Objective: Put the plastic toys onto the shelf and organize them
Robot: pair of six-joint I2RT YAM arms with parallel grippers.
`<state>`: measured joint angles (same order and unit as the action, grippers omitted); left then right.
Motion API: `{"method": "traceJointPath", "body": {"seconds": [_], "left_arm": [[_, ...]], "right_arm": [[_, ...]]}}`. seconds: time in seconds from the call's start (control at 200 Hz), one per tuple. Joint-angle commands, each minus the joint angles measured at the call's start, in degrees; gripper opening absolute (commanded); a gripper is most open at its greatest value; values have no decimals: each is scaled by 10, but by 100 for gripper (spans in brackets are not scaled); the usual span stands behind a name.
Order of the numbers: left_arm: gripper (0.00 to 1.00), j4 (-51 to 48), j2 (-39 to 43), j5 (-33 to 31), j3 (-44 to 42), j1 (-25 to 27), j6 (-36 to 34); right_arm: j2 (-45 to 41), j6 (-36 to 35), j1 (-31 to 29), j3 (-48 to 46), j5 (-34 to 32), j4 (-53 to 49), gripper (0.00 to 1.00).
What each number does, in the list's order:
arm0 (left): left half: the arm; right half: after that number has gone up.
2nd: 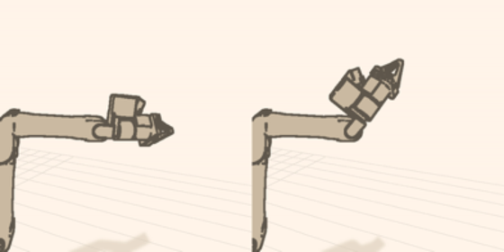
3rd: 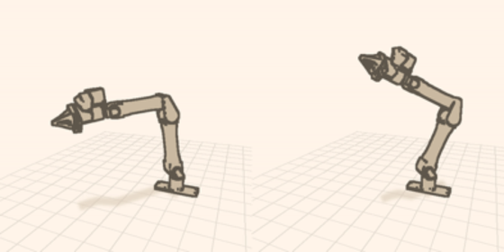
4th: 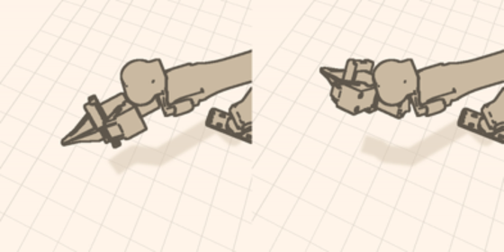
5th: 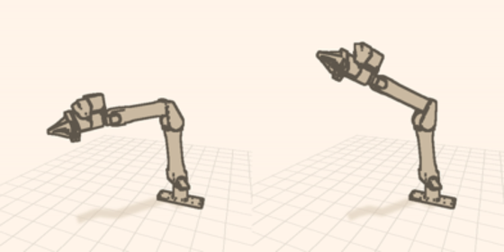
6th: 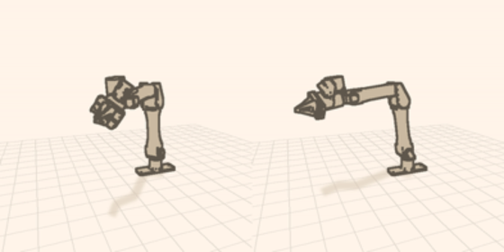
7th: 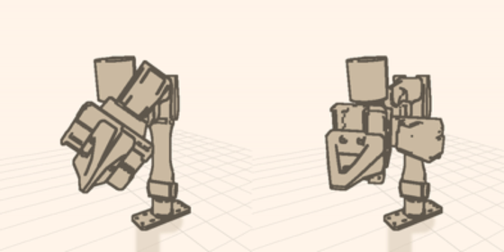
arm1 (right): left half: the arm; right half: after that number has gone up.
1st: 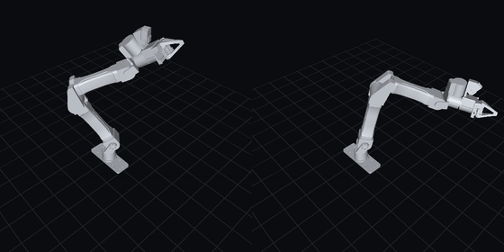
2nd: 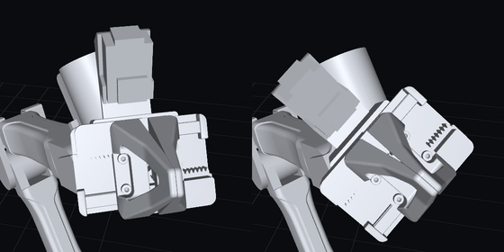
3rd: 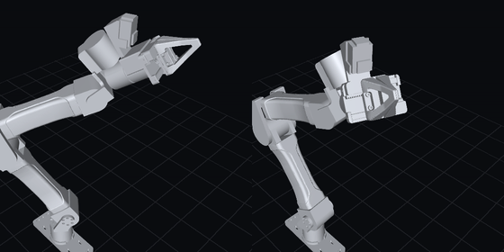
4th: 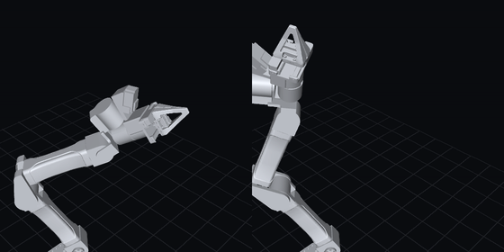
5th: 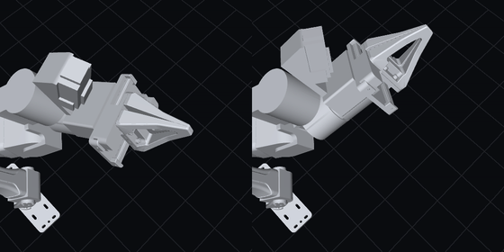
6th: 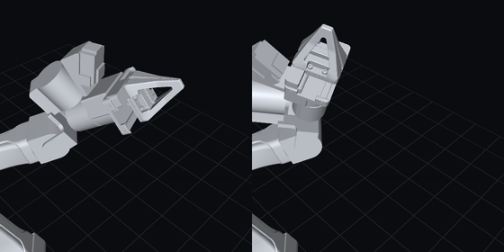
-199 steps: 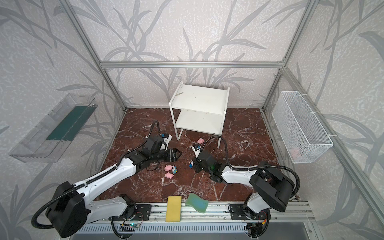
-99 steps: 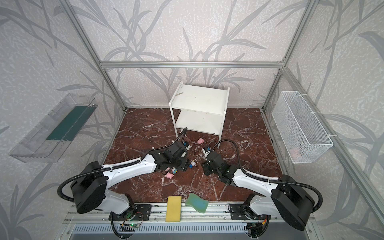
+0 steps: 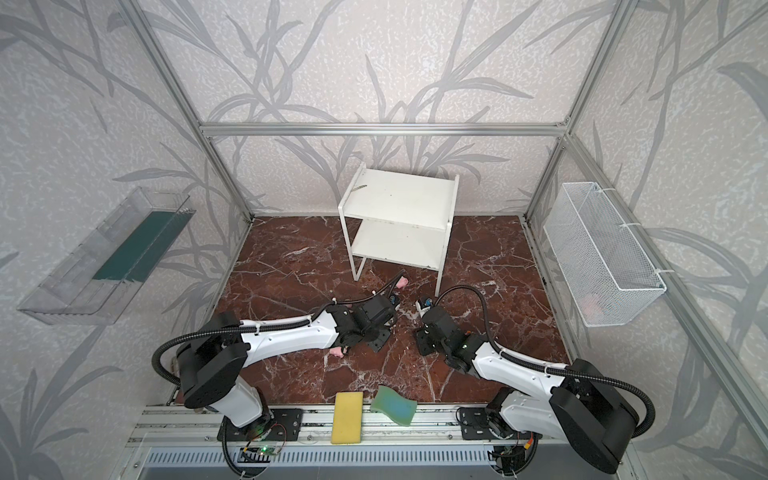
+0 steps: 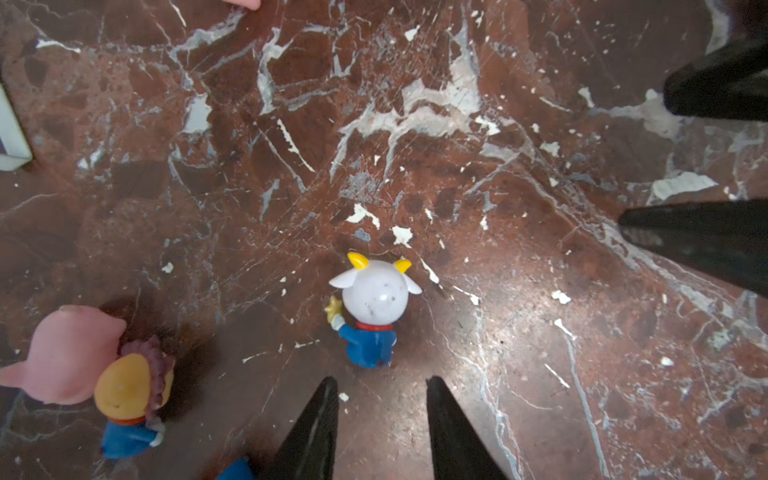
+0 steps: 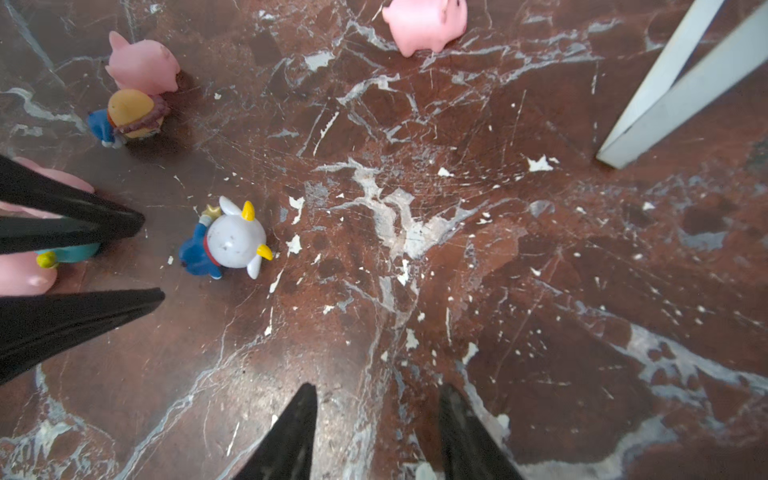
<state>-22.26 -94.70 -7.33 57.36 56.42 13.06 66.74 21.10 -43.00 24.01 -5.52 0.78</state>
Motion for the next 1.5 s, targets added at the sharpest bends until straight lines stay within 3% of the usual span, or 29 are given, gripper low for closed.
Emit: {"method": "traceJointPath", "body": {"seconds": [0.0,0.605,0.86,1.105,1.285,1.5], "left_arm": [[39,5,-19,-6,2,2,-20],[47,35,-91,-46,21,-4,-26],[29,61,-62,28,-6,-13,-43],[22,76,-12,128,-44,-36,-40],[16,66,13,57,-60,-36,-29],[7,52,24,-120,-67,-24,-16]], "right_arm": [[-14,0,5,-8,-6,-5,49],[-28,-7,9,-18,-5,4,49],[-21,-10,9,-19,9,13,50],[12,-8,13,-19,66,44,49],[10,-8,13,-17,61,43,49],[2,-11,13,-15,49,33,49]]}}
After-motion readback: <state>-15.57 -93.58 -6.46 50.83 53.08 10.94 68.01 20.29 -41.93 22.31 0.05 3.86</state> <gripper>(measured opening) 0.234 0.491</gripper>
